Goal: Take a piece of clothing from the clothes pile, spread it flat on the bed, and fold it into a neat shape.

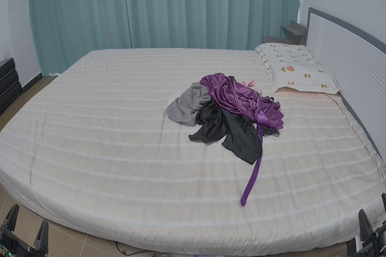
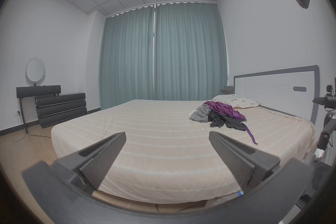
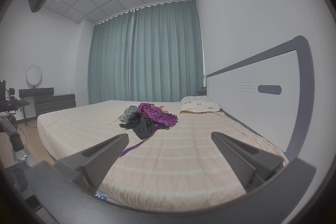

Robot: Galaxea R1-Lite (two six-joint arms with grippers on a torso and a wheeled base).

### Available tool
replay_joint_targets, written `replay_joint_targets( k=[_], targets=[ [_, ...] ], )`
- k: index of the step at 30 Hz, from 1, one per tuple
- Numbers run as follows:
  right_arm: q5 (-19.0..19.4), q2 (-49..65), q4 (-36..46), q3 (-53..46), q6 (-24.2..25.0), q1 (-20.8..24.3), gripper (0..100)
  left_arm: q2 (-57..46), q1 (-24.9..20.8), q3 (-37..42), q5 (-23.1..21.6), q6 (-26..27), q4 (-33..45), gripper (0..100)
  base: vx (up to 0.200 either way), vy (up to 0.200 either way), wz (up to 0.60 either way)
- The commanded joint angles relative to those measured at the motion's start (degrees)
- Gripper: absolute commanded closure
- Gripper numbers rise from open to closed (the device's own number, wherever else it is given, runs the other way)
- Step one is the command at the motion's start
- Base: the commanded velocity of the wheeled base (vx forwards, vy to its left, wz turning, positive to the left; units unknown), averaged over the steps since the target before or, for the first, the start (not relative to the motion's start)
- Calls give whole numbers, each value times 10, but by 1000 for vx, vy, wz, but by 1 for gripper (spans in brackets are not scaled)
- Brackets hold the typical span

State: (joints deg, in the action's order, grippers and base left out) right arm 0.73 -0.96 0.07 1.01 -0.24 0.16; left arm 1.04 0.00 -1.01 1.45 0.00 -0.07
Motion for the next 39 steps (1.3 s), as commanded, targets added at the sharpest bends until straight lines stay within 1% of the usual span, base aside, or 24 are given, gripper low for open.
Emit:
replay_joint_targets(
  k=[1, 4, 5, 6, 7, 9, 10, 12, 14, 15, 16, 17, 19, 21, 22, 23, 28, 29, 30, 31, 34, 37, 39],
  targets=[
    [-1, 10, 0, -9, -2, 0, 0, -10, 0, 10, 0, 0, 0, 0, 0, 0, 0],
    [5, 6, -3, 3, -1, 0, 0, -10, 0, 10, 0, 0, 0, 0, 0, 0, 0],
    [9, -33, -12, 74, 17, 3, 0, -10, 0, 10, 0, 0, 0, 0, 0, 0, 0],
    [10, -40, -12, 81, 20, 4, 0, -10, 0, 10, 0, 0, 0, 0, 0, 0, 0],
    [11, -123, -17, 117, 44, 9, 0, -10, 0, 10, 0, 0, 0, 0, 0, 0, 0],
    [13, -179, -26, 111, 43, 13, 0, -10, 0, 10, 0, 0, 0, 0, 0, 0, 0],
    [13, -179, -26, 111, 43, 13, 0, -10, 0, 10, 0, 0, 0, 0, 0, 0, 0],
    [28, -212, -38, 87, 25, 28, 0, -10, 0, 10, 0, 0, 0, 0, 0, 0, 0],
    [36, -239, -45, 86, 24, 36, 0, -10, 0, 10, 0, 0, 0, 0, 0, 0, 0],
    [41, -283, -60, 87, 27, 44, 0, -10, 0, 10, 0, 0, 0, 0, 0, 0, 0],
    [41, -283, -60, 87, 27, 44, 0, -10, 0, 10, 0, 0, 0, 0, 0, 0, 0],
    [43, -339, -82, 91, 40, 53, 0, -10, 0, 10, 0, 0, 0, 0, 0, 0, 0],
    [43, -407, -110, 102, 58, 64, 0, -10, 0, 10, 0, 0, 0, 0, 0, 0, 0],
    [44, -466, -133, 109, 72, 76, 0, -10, 0, 10, 0, 0, 0, 0, 0, 0, 0],
    [44, -466, -133, 109, 72, 76, 0, -10, 0, 10, 0, 0, 0, 0, 0, 0, 0],
    [44, -528, -157, 122, 87, 88, 0, -10, 0, 10, 0, 0, 0, 0, 0, 0, 0],
    [44, -672, -210, 166, 122, 115, 0, -10, 0, 10, 0, 0, 0, 0, 0, 0, 0],
    [44, -716, -221, 185, 134, 122, 0, -10, 0, 10, 0, 0, 0, 0, 0, 0, 0],
    [45, -730, -225, 192, 139, 125, 0, -10, 0, 10, 0, 0, 0, 0, 0, 0, 0],
    [45, -777, -235, 217, 153, 132, 0, -10, 0, 10, 0, 0, 0, 0, 0, 0, 0],
    [44, -864, -259, 272, 186, 148, 0, -10, 0, 10, 0, 0, 0, 0, 0, 0, 0],
    [40, -940, -288, 323, 227, 165, 0, -10, 0, 10, 0, 0, 0, 0, 0, 0, 0],
    [38, -974, -298, 345, 244, 173, 0, -10, 0, 10, 0, 0, 0, 0, 0, 0, 0]
  ],
)
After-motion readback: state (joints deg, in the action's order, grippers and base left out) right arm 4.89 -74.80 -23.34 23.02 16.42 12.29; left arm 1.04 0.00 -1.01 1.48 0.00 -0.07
